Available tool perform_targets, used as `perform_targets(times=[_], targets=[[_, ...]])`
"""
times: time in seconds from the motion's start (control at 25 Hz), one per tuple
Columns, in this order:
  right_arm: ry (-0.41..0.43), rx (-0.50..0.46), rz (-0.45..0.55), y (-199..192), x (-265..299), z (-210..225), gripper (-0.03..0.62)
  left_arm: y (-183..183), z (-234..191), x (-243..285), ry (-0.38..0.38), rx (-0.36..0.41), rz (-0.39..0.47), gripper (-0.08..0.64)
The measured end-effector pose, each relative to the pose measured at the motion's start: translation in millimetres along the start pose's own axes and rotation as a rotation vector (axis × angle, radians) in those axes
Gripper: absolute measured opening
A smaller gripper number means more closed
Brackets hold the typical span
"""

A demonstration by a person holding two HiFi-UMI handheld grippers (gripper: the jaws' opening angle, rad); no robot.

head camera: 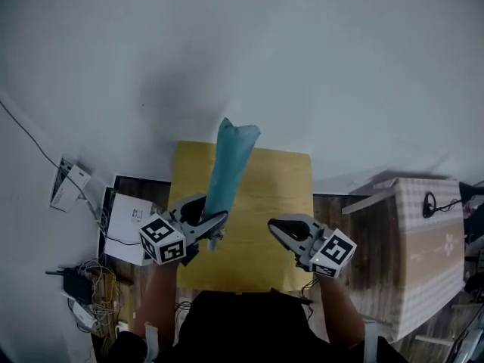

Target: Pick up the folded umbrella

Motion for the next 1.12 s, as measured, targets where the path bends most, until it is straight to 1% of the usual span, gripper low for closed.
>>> perform_targets(times=[0.12,0.24,0.32,0.44,0.52,0.6,0.76,0.88,1.0,1.12], targets=[[-0.004,-0.013,0.023,13,2,-2,0.02,7,7,-6,-0.049,0.01,0.077,0.252],[-0.006,0.028,0.072,18,1,-7,0.02,10,17,-16,-0.121,-0.027,0.141,0.252],[0.003,0.052,0.087,17,3,-10,0.02,11,24,-23,-0.149,-0.044,0.163,0.252],[0.017,0.05,0.069,14,7,-17,0.02,10,37,-31,-0.165,-0.021,0.175,0.252],[0.021,0.038,0.059,14,9,-22,0.02,8,43,-34,-0.177,0.007,0.163,0.252],[0.018,0.036,0.054,12,10,-26,0.02,3,49,-32,-0.202,0.018,0.151,0.252],[0.005,0.047,0.049,5,8,-33,0.02,-9,61,-33,-0.249,-0.014,0.171,0.252],[0.013,0.039,0.055,3,2,-41,0.02,-8,70,-38,-0.249,-0.036,0.192,0.252],[0.028,0.024,0.056,1,-9,-48,0.02,-4,86,-40,-0.247,-0.028,0.205,0.252],[0.041,0.012,0.066,-4,-26,-59,0.02,-1,106,-47,-0.242,-0.038,0.228,0.253]])
Point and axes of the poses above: the fingertips, and each gripper's own axes: x forward along the fingers, z to its right, y out of its top, the point moved 10 cm from there along -x, backward along the fingers, and after that the axes turned 11 degrees about x, right-handed, at the moved point
